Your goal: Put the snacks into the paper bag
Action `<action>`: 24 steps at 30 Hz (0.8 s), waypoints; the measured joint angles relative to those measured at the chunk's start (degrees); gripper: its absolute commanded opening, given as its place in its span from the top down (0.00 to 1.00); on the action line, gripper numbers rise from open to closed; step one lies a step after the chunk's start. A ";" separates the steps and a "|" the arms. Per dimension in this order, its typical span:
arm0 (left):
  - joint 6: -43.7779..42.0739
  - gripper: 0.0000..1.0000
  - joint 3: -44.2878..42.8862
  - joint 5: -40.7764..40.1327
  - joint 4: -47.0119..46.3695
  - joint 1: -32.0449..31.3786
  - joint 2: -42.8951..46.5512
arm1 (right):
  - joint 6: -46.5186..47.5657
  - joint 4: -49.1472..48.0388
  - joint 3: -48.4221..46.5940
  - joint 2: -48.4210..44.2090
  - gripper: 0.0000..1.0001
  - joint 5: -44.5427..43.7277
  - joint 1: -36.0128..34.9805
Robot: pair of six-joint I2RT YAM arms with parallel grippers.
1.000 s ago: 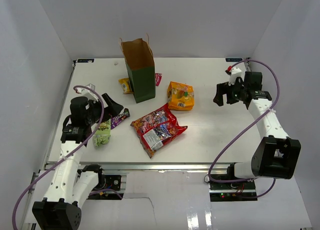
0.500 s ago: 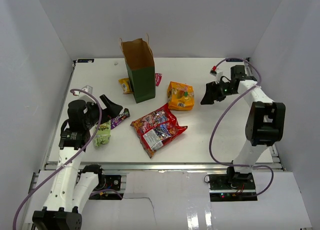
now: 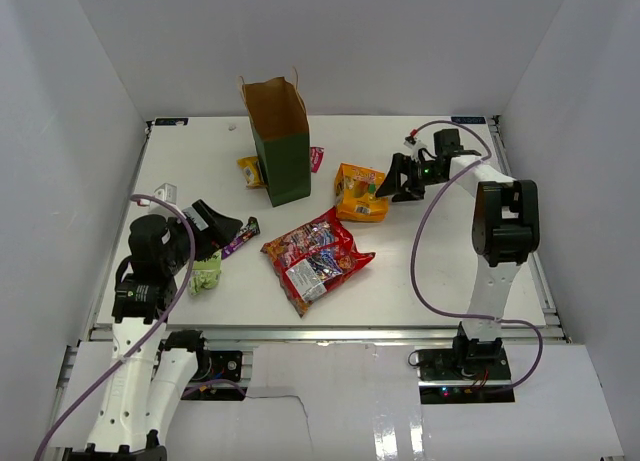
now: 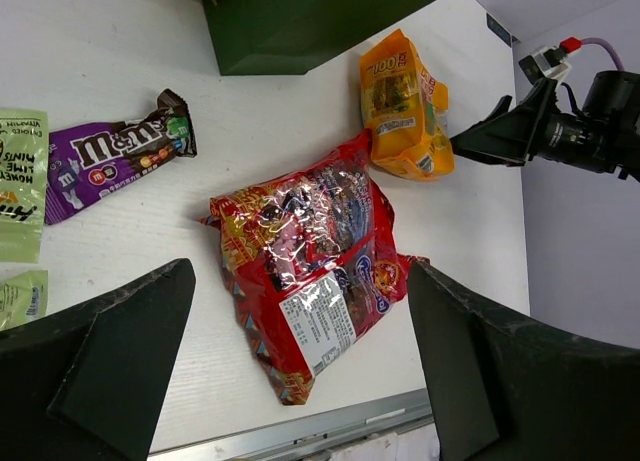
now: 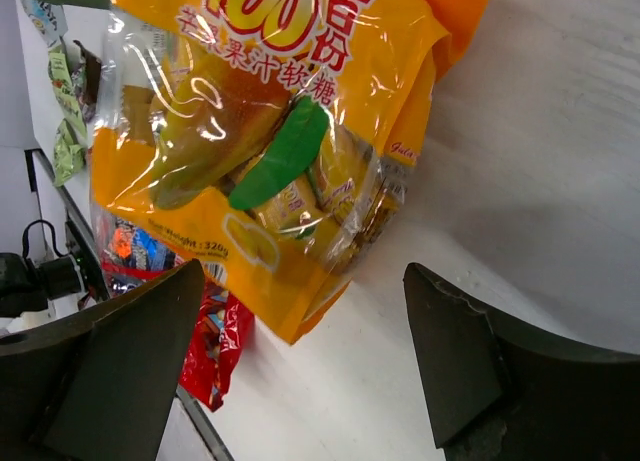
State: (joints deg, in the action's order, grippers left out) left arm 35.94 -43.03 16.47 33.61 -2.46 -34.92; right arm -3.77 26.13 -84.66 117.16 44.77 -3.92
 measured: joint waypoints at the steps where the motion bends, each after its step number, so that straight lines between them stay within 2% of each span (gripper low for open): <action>1: 0.33 0.02 0.04 0.00 0.17 0.00 0.00 | -0.63 -0.68 0.00 0.68 0.14 0.04 -0.44; 7: 1.40 0.02 0.04 0.00 0.83 0.00 -1.44 | -5.16 -4.85 0.04 3.76 0.15 -0.98 -3.15; 11: 2.05 0.02 0.04 0.00 0.90 0.00 -2.36 | -8.35 -8.24 0.04 3.87 0.22 -1.60 -4.55; 14: 2.60 0.02 0.02 0.04 0.83 0.00 -2.38 | -10.91 -10.54 0.13 4.22 0.33 -2.01 -5.16; 18: 2.97 0.02 0.04 0.11 0.72 0.00 -2.51 | -12.79 -13.16 0.61 5.16 0.55 -2.12 -5.27; 20: 3.08 0.02 0.04 0.13 0.72 0.00 -2.54 | -13.75 -14.12 1.09 5.62 0.62 -1.18 -5.20; 21: 3.10 0.02 0.04 0.15 0.72 0.00 -2.54 | -14.08 -14.38 1.16 5.75 0.70 -0.66 -5.07; 24: 3.10 0.02 0.04 0.31 0.70 0.00 -2.56 | -14.78 -15.34 1.20 5.88 0.81 1.29 -5.05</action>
State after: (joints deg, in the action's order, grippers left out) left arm 39.05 -42.98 16.78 34.30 -2.46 -37.47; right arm -18.55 10.79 -83.46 123.04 46.06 -8.97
